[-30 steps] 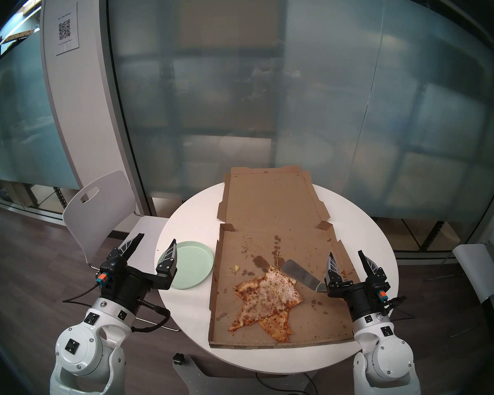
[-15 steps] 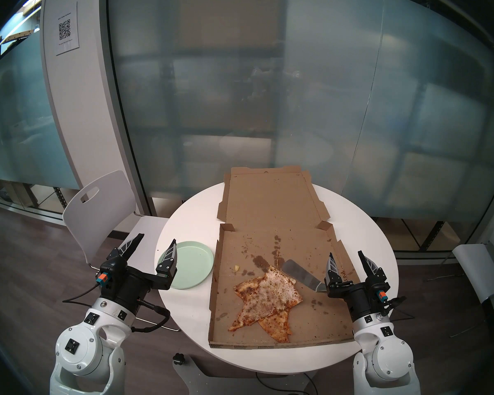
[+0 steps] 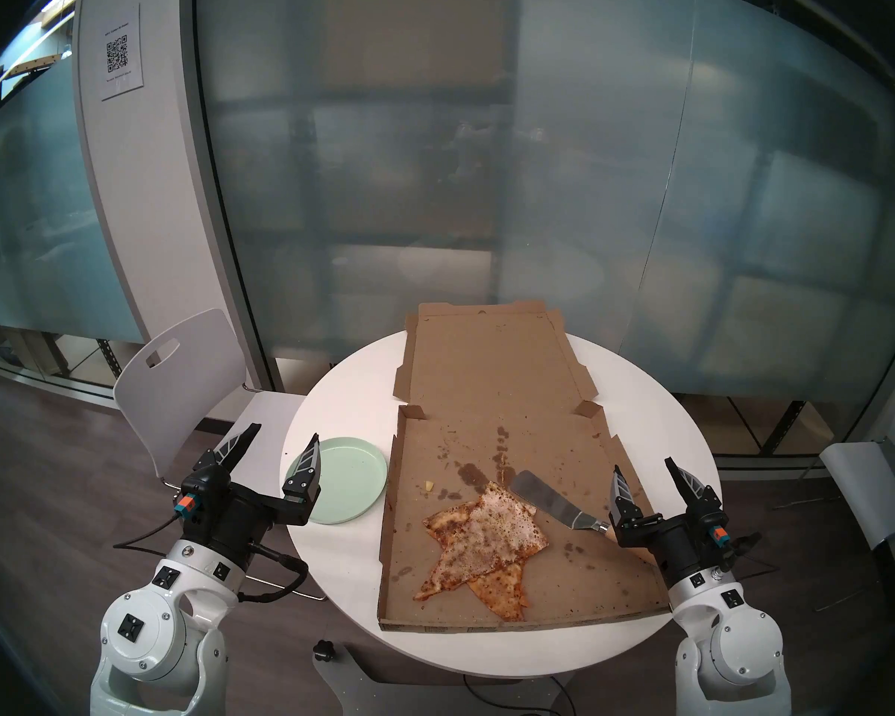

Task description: Put pizza slice onto the plate

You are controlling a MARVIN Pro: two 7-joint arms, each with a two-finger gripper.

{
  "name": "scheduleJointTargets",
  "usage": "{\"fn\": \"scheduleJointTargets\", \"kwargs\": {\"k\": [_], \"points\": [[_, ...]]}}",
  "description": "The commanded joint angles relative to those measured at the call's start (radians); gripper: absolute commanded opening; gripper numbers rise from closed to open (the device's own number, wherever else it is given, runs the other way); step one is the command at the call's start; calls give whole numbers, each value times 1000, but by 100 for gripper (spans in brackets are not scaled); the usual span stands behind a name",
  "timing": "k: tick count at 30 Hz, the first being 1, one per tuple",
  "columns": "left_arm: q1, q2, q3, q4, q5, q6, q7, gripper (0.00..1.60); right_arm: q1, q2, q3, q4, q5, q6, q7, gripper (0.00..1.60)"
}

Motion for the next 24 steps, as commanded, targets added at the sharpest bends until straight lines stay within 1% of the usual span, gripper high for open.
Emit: {"fn": "scheduleJointTargets", "kwargs": {"k": [1, 8, 9, 14, 16, 18, 19, 20, 24], "points": [[0, -2, 2, -19, -2, -2, 0, 160, -19, 84, 64, -49, 48, 48, 92, 160], [0, -1, 2, -19, -3, -2, 0, 160, -20, 159, 135, -42, 87, 107, 210, 160], [0, -1, 2, -19, -3, -3, 0, 160, -20, 178, 145, -38, 84, 107, 229, 160], [0, 0, 2, -19, -3, -3, 1, 160, -8, 229, 185, -26, 88, 130, 296, 160], [0, 0, 2, -19, -3, -3, 1, 160, 0, 245, 195, -19, 85, 141, 316, 160], [1, 0, 2, -19, -3, -3, 1, 160, 6, 276, 204, -4, 79, 147, 350, 160], [1, 0, 2, -19, -3, -3, 1, 160, 6, 276, 204, -4, 79, 147, 350, 160], [1, 0, 2, -19, -3, -3, 1, 160, 3, 291, 209, 1, 75, 153, 366, 160], [1, 0, 2, -19, -3, -2, 2, 160, -18, 309, 217, 6, 70, 149, 412, 160]]}}
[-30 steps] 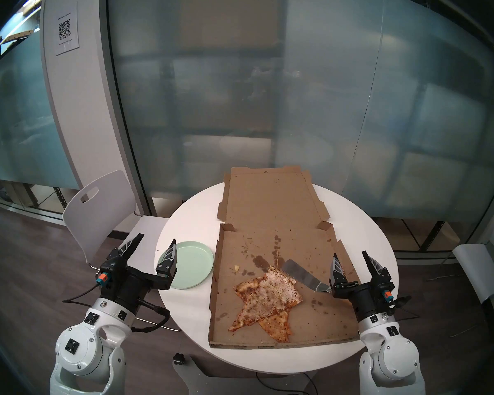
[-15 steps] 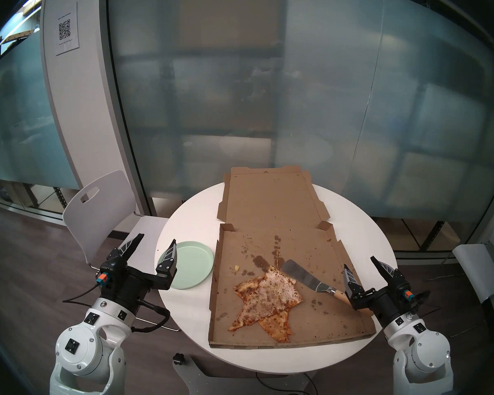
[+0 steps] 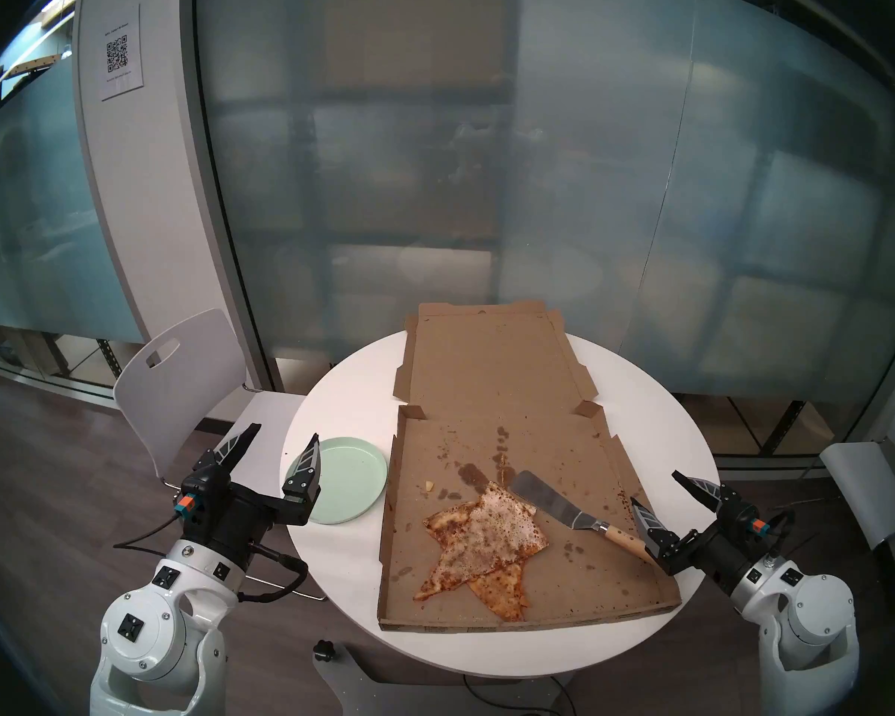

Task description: Put pizza slice onto the plate

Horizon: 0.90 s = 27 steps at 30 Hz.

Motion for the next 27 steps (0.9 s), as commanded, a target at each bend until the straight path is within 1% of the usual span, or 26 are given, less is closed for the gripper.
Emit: {"fn": "scheduleJointTargets", "kwargs": {"k": [1, 6, 8, 9, 10, 11, 12, 13, 15, 20, 21, 22, 23, 25, 26, 27], "points": [[1, -2, 2, -20, -3, -2, 0, 160, -13, 76, 18, 1, -6, -5, 76, 160], [1, -2, 2, -20, -3, -2, 0, 160, -36, 72, 4, 28, -48, -31, 86, 160], [1, -2, 2, -20, -3, -2, 0, 160, -41, 75, -4, 37, -64, -33, 91, 153], [1, -1, 2, -20, -3, -2, 0, 160, -41, 71, -6, 42, -70, -41, 91, 124], [1, -1, 2, -20, -3, -2, 0, 160, -43, 75, -11, 46, -80, -41, 93, 115], [1, -1, 2, -20, -3, -2, 0, 160, -42, 72, -12, 50, -85, -47, 92, 114], [1, -1, 2, -20, -3, -2, 0, 160, -40, 69, -15, 54, -90, -50, 88, 105], [1, -1, 2, -20, -3, -2, 1, 160, -38, 69, -17, 59, -94, -50, 88, 88], [1, -1, 2, -20, -3, -2, 1, 160, -32, 67, -21, 69, -102, -54, 86, 79], [1, -1, 2, -20, -3, -2, 1, 160, -22, 81, -25, 77, -106, -38, 105, 79], [1, -1, 2, -20, -3, -2, 1, 160, -19, 86, -26, 77, -107, -31, 112, 82], [1, -1, 2, -20, -3, -2, 1, 160, -16, 88, -27, 77, -108, -28, 115, 87], [1, 0, 2, -20, -3, -2, 1, 160, -14, 89, -27, 78, -108, -27, 117, 112], [1, 0, 2, -20, -4, -3, 1, 160, -5, 99, -24, 77, -103, -8, 130, 124], [1, 0, 2, -20, -4, -3, 1, 160, -1, 104, -23, 76, -104, -2, 135, 124], [1, 0, 3, -20, -4, -3, 1, 160, 2, 106, -22, 75, -103, 3, 138, 130]]}}
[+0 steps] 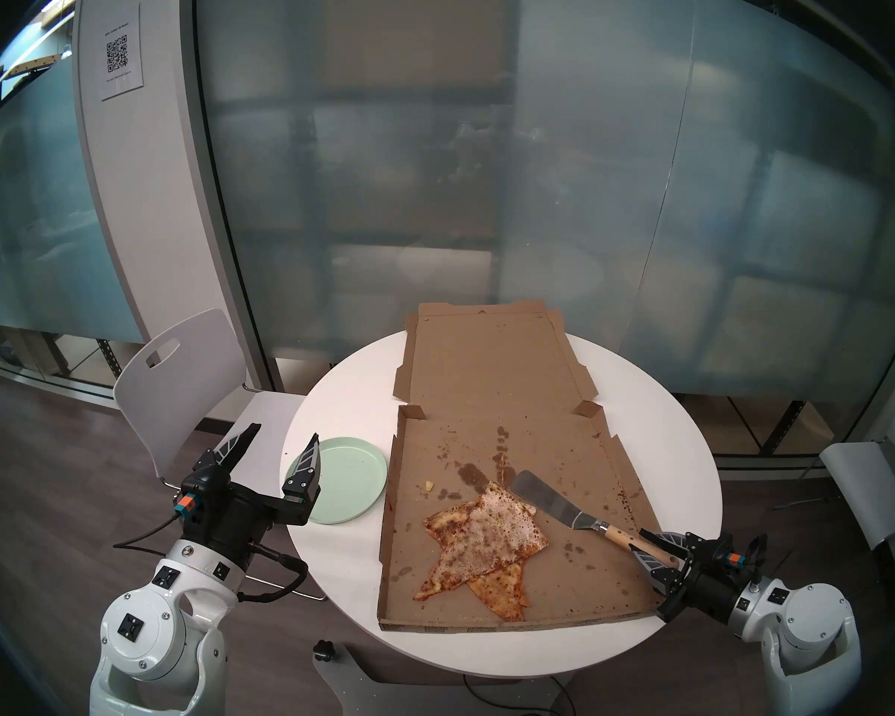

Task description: Put pizza slice onto the plate

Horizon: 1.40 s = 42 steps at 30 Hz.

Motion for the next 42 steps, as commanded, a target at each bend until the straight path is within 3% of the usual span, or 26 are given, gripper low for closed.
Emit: {"fn": "scheduleJointTargets", "kwargs": {"k": [1, 7, 9, 14, 17, 20, 42], "points": [[1, -2, 2, -20, -2, -3, 0, 160, 33, 32, 8, -17, 16, 43, 24, 136], [1, -2, 2, -20, -2, -3, 0, 160, 52, 59, -1, -11, -5, 70, 39, 134], [1, -2, 2, -20, -2, -3, 0, 160, 62, 64, -9, -4, -15, 75, 38, 119], [1, -1, 2, -20, -3, -3, 0, 160, 86, 85, -30, 10, -39, 87, 45, 109], [1, -1, 2, -20, -3, -3, 0, 160, 95, 100, -41, 9, -59, 102, 53, 110], [1, -1, 2, -20, -3, -3, 1, 160, 112, 103, -55, 21, -79, 105, 49, 127], [2, 1, 3, -20, -4, -3, 2, 160, 216, 186, -121, 59, -176, 193, 91, 118]]}}
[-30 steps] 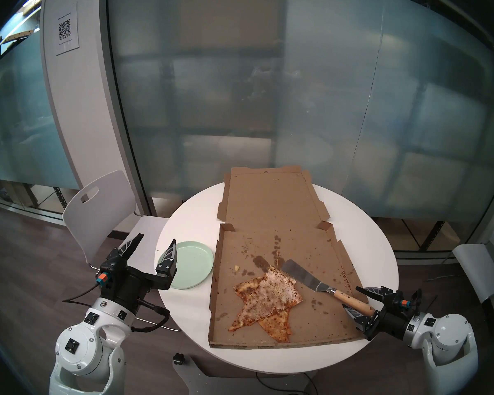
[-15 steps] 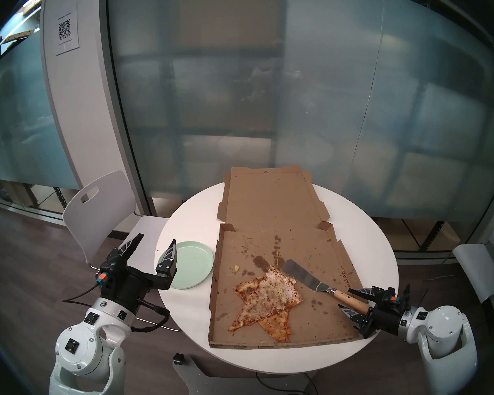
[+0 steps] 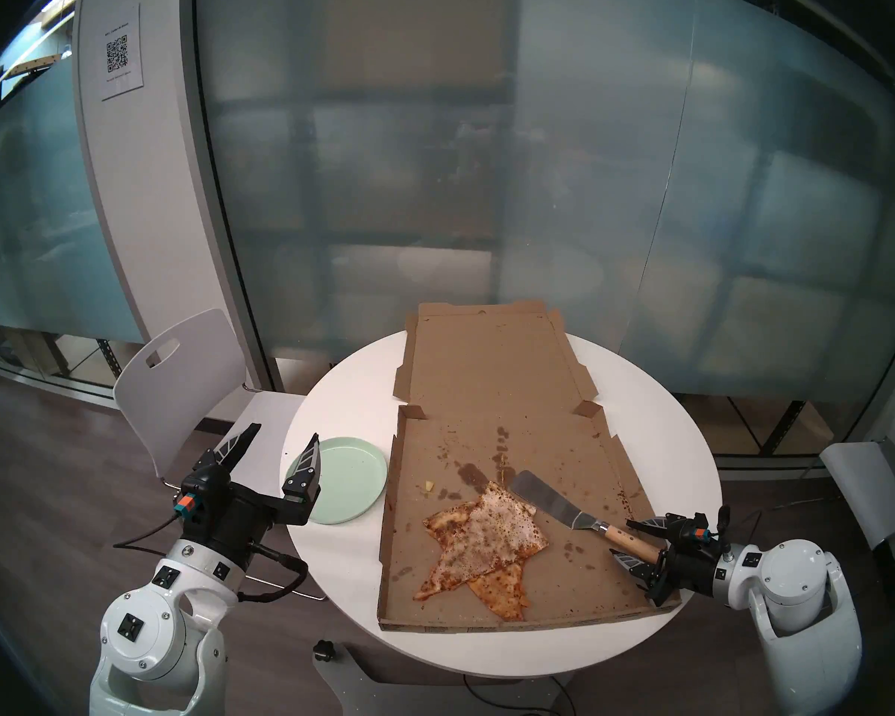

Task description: Put pizza slice onto the plate

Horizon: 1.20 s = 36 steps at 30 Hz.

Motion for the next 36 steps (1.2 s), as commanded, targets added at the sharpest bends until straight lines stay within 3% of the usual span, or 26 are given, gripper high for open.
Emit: {"fn": "scheduleJointTargets", "kwargs": {"k": [1, 11, 16, 18, 19, 22, 30, 34, 36], "points": [[1, -2, 2, -20, -2, -3, 0, 160, 52, 42, -10, -13, -15, 30, 20, 117], [2, -2, 2, -20, -2, -3, 1, 160, 90, 63, -35, -3, -52, 84, 47, 105], [2, -1, 2, -20, -2, -3, 1, 160, 110, 64, -48, 15, -65, 97, 50, 110], [2, -1, 2, -20, -2, -3, 1, 160, 113, 63, -51, 16, -69, 104, 52, 117], [2, -1, 2, -20, -2, -3, 1, 160, 116, 66, -54, 17, -74, 108, 55, 132], [2, -1, 2, -20, -3, -3, 2, 160, 119, 64, -55, 19, -78, 112, 58, 134], [2, 0, 3, -20, -3, -3, 2, 160, 122, 60, -56, 29, -93, 119, 61, 112], [2, 0, 3, -20, -3, -3, 3, 160, 123, 64, -56, 33, -95, 129, 68, 82], [2, 0, 3, -20, -3, -3, 3, 160, 122, 65, -56, 33, -94, 131, 71, 80]]}}
